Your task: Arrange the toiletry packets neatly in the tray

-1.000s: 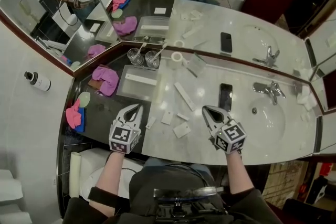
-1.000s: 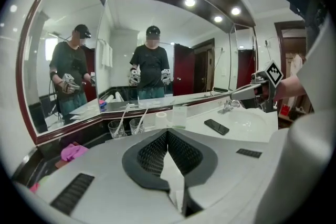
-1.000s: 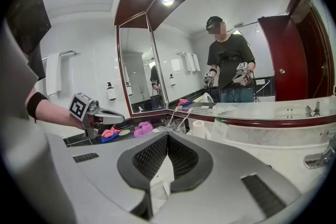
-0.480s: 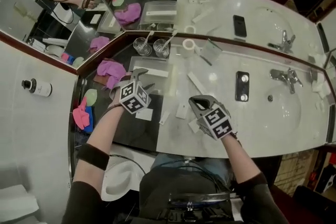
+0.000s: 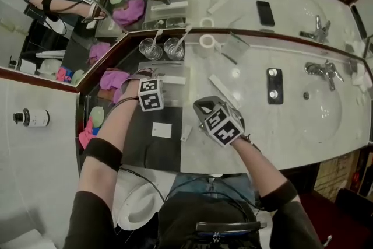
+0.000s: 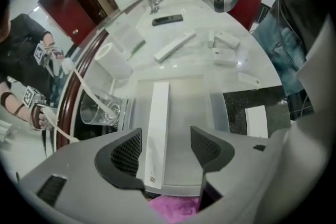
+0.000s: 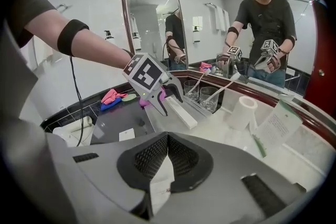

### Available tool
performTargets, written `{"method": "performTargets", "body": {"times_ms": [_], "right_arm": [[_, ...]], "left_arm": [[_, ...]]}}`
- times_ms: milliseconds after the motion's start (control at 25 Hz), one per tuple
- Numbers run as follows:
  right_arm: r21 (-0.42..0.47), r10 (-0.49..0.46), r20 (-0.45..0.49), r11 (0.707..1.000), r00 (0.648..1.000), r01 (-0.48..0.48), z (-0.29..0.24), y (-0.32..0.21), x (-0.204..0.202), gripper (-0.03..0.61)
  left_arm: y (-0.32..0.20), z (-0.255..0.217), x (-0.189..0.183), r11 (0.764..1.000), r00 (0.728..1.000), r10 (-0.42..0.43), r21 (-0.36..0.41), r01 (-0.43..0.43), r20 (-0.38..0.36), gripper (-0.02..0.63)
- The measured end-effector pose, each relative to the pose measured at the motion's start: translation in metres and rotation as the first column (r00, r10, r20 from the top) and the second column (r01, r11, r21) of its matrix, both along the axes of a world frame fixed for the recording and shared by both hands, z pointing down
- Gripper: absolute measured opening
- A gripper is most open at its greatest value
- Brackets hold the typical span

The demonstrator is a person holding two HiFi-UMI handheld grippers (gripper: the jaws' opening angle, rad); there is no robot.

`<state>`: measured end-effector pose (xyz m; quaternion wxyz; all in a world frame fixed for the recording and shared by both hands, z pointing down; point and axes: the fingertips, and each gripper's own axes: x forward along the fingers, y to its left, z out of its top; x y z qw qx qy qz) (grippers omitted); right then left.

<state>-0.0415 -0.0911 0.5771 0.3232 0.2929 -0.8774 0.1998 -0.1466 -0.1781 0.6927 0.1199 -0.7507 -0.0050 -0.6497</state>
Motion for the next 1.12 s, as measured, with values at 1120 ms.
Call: {"method": "performTargets", "body": {"times_ms": [1120], "right_arm": [[-0.024,0.022,0.008,0.999,1.000,-0.022,0.005,0.012,0.030,0.017]], "left_arm": [[0.002,-0.042,0.011,0.938,0.961,-0.263,-0.258,0.233,-0.087,0.124]]}}
